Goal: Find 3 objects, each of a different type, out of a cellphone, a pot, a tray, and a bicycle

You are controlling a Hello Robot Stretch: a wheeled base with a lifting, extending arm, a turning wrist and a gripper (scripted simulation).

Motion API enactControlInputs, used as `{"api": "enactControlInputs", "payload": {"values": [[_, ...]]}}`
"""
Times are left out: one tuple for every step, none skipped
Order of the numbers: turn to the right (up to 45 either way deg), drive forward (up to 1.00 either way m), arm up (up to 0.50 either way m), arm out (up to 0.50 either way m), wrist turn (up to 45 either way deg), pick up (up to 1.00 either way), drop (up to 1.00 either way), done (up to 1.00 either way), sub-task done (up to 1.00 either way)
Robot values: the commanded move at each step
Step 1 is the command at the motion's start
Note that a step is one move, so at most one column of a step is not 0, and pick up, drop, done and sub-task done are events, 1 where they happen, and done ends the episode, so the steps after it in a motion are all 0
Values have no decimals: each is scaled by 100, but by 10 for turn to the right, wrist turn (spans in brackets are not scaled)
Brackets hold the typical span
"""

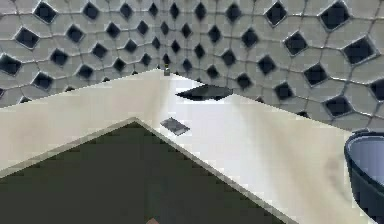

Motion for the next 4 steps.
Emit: {"api": "enactControlInputs", "payload": {"values": [[0,0,0,0,0,0,0,0,100],[-450,0,0,0,0,0,0,0,0],[-450,0,0,0,0,0,0,0,0],[-270,0,0,0,0,0,0,0,0]]}}
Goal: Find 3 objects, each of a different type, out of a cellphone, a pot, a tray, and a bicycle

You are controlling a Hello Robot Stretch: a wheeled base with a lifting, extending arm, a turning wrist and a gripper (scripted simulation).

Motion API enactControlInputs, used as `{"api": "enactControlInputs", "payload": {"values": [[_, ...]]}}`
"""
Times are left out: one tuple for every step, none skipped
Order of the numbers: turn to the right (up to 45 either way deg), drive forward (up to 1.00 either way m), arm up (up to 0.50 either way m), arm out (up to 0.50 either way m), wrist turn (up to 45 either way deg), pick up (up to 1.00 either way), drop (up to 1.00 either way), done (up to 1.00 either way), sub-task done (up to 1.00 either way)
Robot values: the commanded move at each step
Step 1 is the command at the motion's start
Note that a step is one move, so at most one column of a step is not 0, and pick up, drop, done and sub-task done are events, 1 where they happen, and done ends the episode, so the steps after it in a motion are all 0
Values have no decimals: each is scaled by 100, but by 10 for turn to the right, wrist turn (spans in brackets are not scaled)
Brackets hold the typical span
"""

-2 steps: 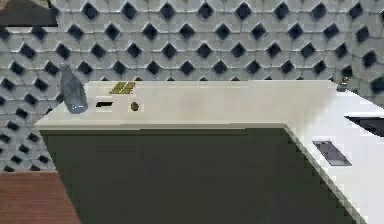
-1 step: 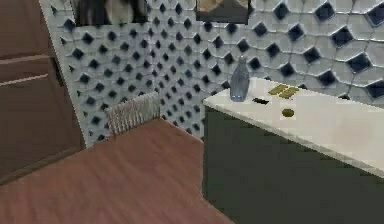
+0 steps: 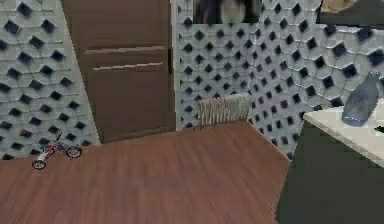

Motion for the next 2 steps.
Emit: {"api": "enactControlInputs", "payload": {"values": [[0,90,0,0,0,0,0,0,0],[450,0,0,0,0,0,0,0,0]]}}
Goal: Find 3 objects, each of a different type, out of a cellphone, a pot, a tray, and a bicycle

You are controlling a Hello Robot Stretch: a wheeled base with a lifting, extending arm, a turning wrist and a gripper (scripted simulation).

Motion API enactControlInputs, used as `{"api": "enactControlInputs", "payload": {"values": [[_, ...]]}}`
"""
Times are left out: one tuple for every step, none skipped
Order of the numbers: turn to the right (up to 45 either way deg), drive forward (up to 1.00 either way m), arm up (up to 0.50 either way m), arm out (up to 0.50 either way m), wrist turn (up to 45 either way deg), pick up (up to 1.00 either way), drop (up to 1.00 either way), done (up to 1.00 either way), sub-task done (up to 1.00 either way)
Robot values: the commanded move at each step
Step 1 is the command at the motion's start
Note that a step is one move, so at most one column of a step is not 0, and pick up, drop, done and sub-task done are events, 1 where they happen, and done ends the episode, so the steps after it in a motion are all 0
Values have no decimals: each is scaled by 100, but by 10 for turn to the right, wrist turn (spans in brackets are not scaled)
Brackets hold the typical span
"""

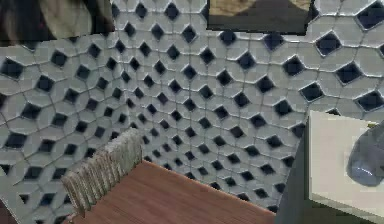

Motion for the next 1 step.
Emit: {"api": "enactControlInputs", "payload": {"values": [[60,0,0,0,0,0,0,0,0]]}}
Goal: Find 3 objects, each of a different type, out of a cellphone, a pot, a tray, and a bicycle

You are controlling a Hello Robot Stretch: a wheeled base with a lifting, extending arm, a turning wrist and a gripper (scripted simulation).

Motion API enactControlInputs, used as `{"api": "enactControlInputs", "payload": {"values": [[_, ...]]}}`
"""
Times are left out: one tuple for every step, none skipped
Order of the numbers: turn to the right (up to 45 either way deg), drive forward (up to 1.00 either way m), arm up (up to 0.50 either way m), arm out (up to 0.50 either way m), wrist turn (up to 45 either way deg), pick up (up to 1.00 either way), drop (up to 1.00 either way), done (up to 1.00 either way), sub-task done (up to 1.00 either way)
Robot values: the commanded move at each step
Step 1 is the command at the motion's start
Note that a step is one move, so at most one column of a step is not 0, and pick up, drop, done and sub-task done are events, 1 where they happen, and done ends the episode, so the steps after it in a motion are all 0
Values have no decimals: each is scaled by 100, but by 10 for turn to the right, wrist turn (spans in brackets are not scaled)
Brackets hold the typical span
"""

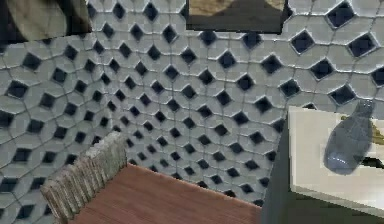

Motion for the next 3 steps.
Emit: {"api": "enactControlInputs", "payload": {"values": [[30,0,0,0,0,0,0,0,0],[0,30,0,0,0,0,0,0,0],[450,0,0,0,0,0,0,0,0]]}}
